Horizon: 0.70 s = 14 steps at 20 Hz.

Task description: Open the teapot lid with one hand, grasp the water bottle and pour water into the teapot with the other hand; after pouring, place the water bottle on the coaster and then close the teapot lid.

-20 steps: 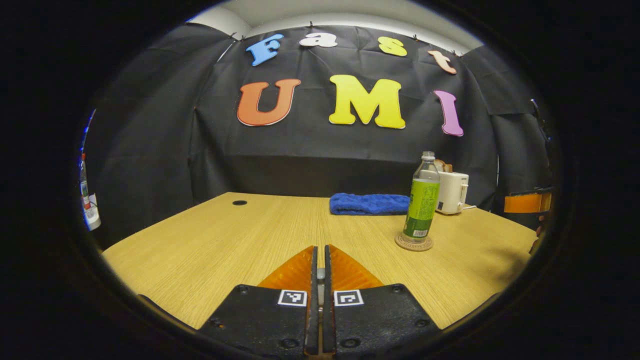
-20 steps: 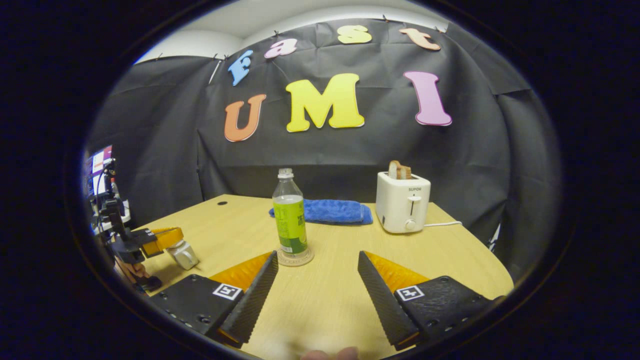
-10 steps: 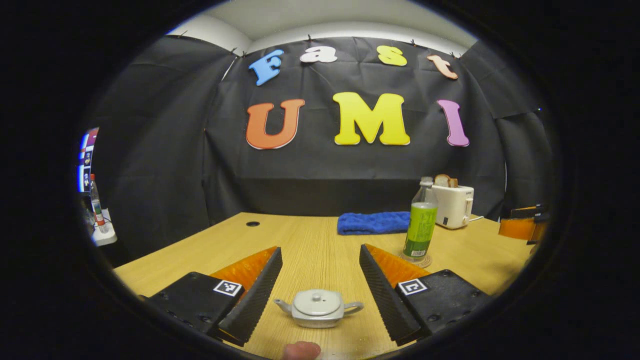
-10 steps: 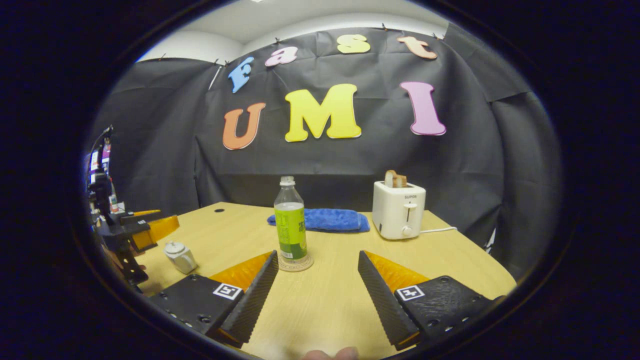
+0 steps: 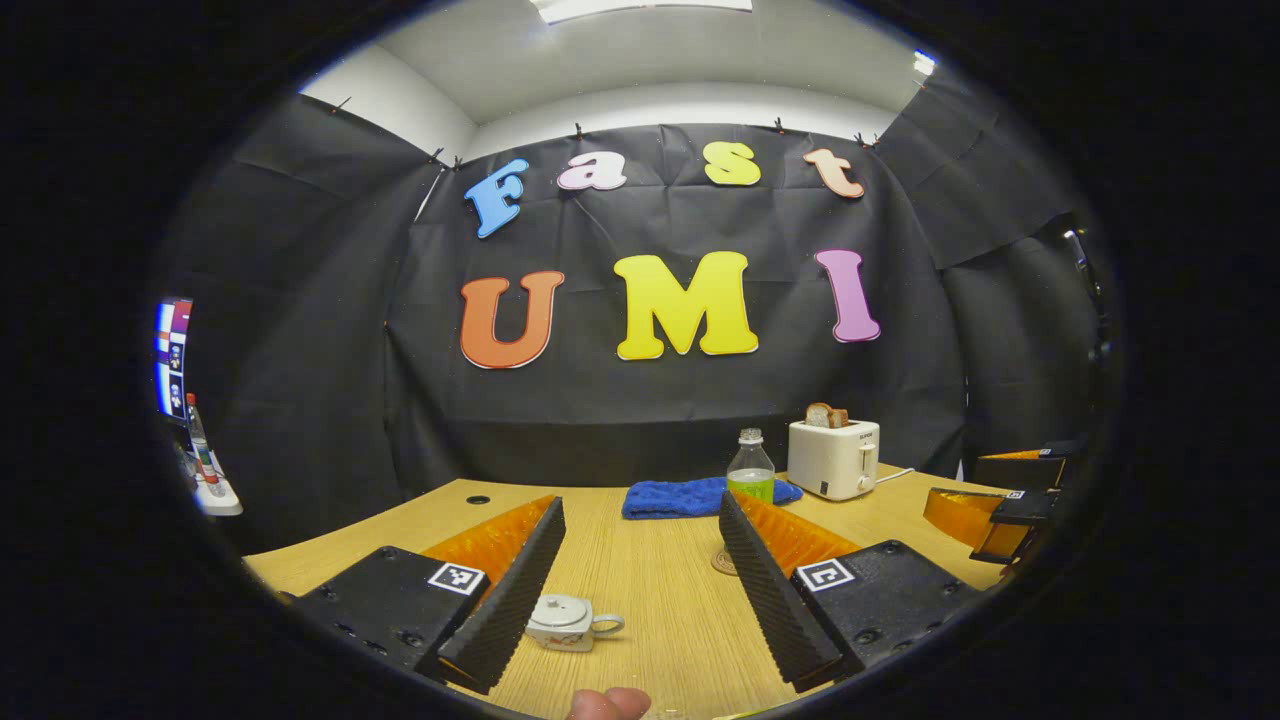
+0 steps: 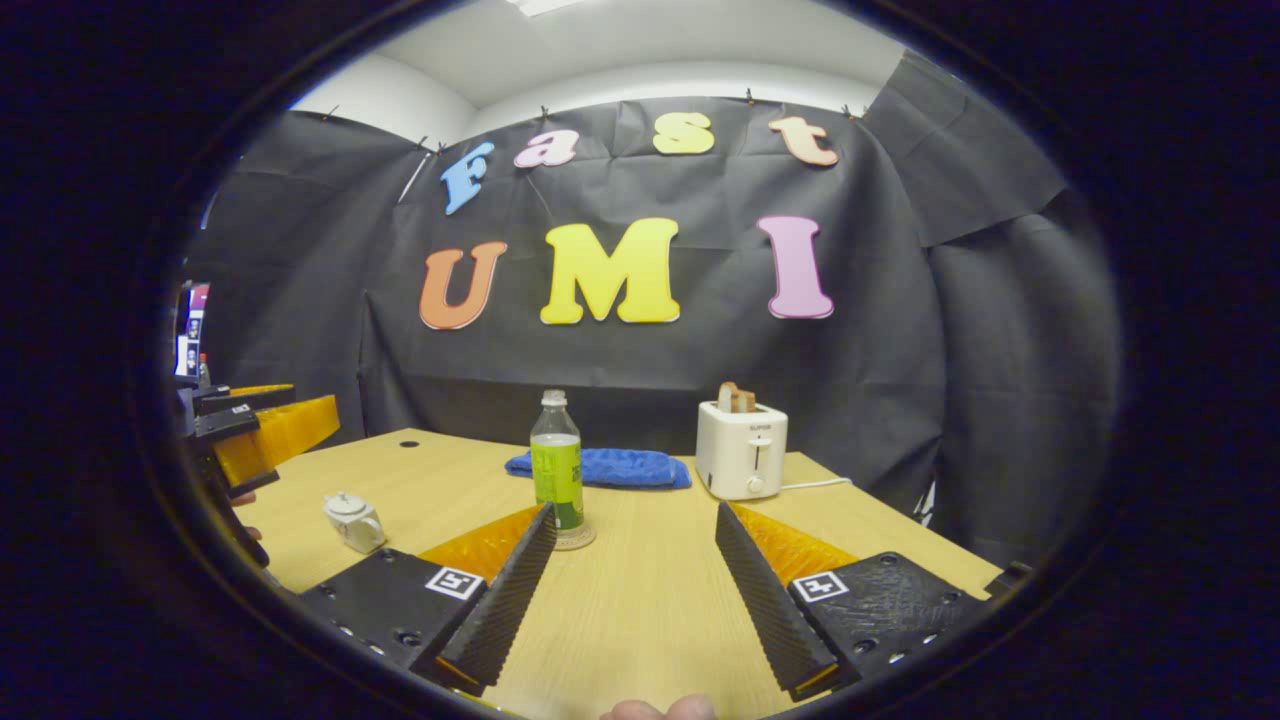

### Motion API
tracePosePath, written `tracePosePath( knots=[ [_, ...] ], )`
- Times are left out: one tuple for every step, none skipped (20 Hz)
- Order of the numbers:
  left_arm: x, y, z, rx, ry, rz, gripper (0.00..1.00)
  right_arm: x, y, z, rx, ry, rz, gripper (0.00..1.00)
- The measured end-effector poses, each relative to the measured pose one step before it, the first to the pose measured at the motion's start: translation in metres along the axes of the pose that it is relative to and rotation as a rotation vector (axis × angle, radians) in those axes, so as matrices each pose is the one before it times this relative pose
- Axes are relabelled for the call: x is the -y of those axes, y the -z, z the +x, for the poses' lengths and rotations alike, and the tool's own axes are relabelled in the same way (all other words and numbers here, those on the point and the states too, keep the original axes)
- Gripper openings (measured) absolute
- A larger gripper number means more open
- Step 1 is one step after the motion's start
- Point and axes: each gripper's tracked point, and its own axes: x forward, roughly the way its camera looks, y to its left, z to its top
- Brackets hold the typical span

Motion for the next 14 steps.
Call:
tracePosePath(
  knots=[
    [-0.00012,-0.00012,-0.00528,-0.00205,-0.017,-0.01372,0.97,-0.00371,-0.00443,-0.00824,0.01864,0.00876,0.00137,0.99],
    [0.00084,-0.00072,-0.00397,0.00077,-0.01339,-0.01383,0.97,-0.00415,-0.00358,-0.00655,0.0121,0.00202,0.00426,0.96],
    [0.00312,-0.00013,-0.00545,-0.0025,0.00067,-0.01082,0.97,-0.00487,0.00047,-0.00554,0.0044,0.00281,0.00418,0.96],
    [0.00417,0.00003,-0.00253,0.00415,0.00782,-0.00594,0.97,-0.00495,-0.00087,-0.0048,0.00343,-0.00179,0.00147,0.96],
    [0.0027,0.00274,-0.00339,-0.01635,0.00718,0.00867,0.97,-0.00476,-0.00177,-0.00444,0.00616,-0.00375,-0.0036,0.96],
    [-0.00163,-0.0007,-0.00102,0.00222,-0.00816,0.00827,0.97,-0.00224,-0.0027,-0.0035,0.00521,0.00593,-0.00929,0.96],
    [-0.00218,-0.00243,-0.00176,0.00617,-0.00176,-0.00333,0.97,-0.00162,-0.00229,-0.00291,0.00467,0.00004,-0.0093,0.96],
    [0.00251,0.00004,0.00012,0.00051,0.01051,-0.01109,0.97,-0.00304,-0.00378,-0.00224,0.00269,-0.00145,-0.00412,0.99],
    [0.00392,-0.00089,-0.00205,0.00722,0.00972,-0.00631,0.97,-0.00053,-0.00247,-0.00174,0.00013,0.00156,0.00006,0.99],
    [0.00172,-0.0014,-0.00145,0.00979,0.00581,0.0057,0.97,-0.00031,-0.00362,-0.00043,0.00333,0.00225,0.00465,0.96],
    [-0.00005,-0.00283,0.00004,0.01294,0.00585,0.012,0.97,0.00113,-0.00333,0.00067,0.00365,0.0082,0.00298,0.96],
    [-0.00034,-0.00082,0.00022,0.0066,0.00523,0.00577,0.97,-0.0001,-0.00296,0.00088,0.00116,0.00668,-0.00222,0.99],
    [0.00014,-0.00007,0.00103,0.00388,0.00182,-0.00128,0.97,-0.00001,-0.00224,0.0002,-0.00105,0.01048,-0.00385,0.96],
    [-0.00005,0.00031,0.00052,0.0025,0.00139,-0.00452,0.97,-0.00171,-0.00145,0.00037,0.00056,0.00479,0.00002,0.96]
  ],
)
